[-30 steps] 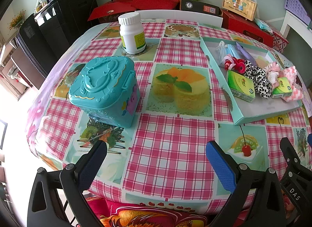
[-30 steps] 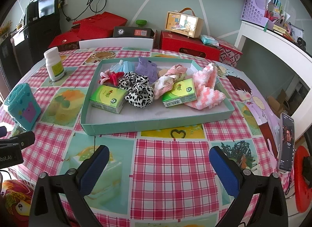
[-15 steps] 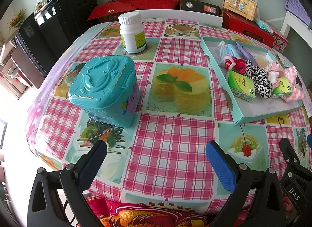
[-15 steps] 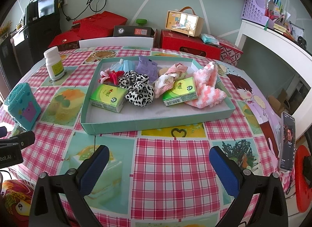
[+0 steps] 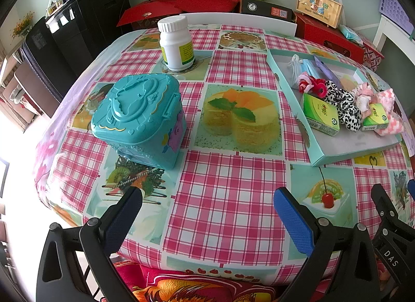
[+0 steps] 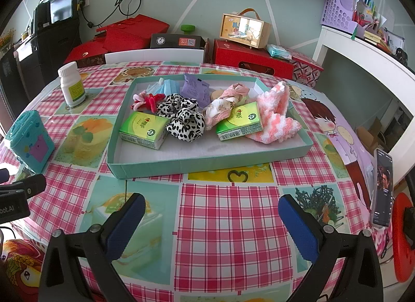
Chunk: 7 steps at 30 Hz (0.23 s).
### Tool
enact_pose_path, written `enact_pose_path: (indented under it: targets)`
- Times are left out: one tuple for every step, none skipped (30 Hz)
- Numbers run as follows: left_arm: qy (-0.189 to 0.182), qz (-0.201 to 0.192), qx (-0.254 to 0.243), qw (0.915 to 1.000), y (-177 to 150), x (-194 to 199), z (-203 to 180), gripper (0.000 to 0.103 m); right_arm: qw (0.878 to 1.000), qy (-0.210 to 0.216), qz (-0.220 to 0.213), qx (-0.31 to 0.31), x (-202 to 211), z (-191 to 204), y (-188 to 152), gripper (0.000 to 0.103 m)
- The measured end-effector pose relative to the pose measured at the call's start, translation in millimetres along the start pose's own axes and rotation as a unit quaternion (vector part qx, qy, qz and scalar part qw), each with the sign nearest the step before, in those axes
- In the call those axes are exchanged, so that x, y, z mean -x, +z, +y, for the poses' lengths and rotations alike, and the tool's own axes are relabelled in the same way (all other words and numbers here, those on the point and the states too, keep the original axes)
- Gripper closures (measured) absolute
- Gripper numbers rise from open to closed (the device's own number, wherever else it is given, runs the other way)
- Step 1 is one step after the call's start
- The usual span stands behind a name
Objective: Organize soft objects
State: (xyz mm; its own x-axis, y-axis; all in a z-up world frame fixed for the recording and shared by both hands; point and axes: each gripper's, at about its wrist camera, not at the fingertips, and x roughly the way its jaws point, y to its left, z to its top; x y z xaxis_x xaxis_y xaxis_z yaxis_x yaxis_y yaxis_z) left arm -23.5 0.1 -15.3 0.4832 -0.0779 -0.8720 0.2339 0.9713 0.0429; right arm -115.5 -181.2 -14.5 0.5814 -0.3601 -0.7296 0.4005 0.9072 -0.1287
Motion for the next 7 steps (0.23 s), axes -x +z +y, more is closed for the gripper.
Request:
enact_pose_path:
  targets:
    - [-0.001,-0.001,0.000,1.0000,0.0,0.5,0.0,0.002,1.000,0.000,0.000,0.000,-0.1,0.0,0.0,0.000]
    - [-0.002,-0.001,0.000,1.0000,-0.1,0.7,-0.1,0.002,1.000,0.000,0.000,0.000,-0.1,0.0,0.3,0.000]
    - [-0.002,0.000,0.000,1.0000,0.2,0.5,0.1,0.002,1.000,0.000,0.000,0.000,-0.1,0.0,0.2,0.000]
    - [-0.003,0.001,0.001,1.0000,0.6,0.5,0.3,0.002,1.000,0.000,0.000,0.000,-0.2,0.0,0.1,0.000]
    - [-0.005,0.002,0.001,1.0000,1.1,0.3,0.6,0.002,1.000,0.000,0.000,0.000,-0.2,0.1,0.3,0.000]
    - [-0.005,0.002,0.002,1.0000,1.4,0.1,0.8,0.002,1.000,0.000,0.000,0.000,-0.1,0.1,0.2,0.000]
    - [-0.005,0.003,0.002,1.0000,1.5,0.0,1.0,0.002,1.000,0.000,0.000,0.000,-0.1,0.0,0.4,0.000]
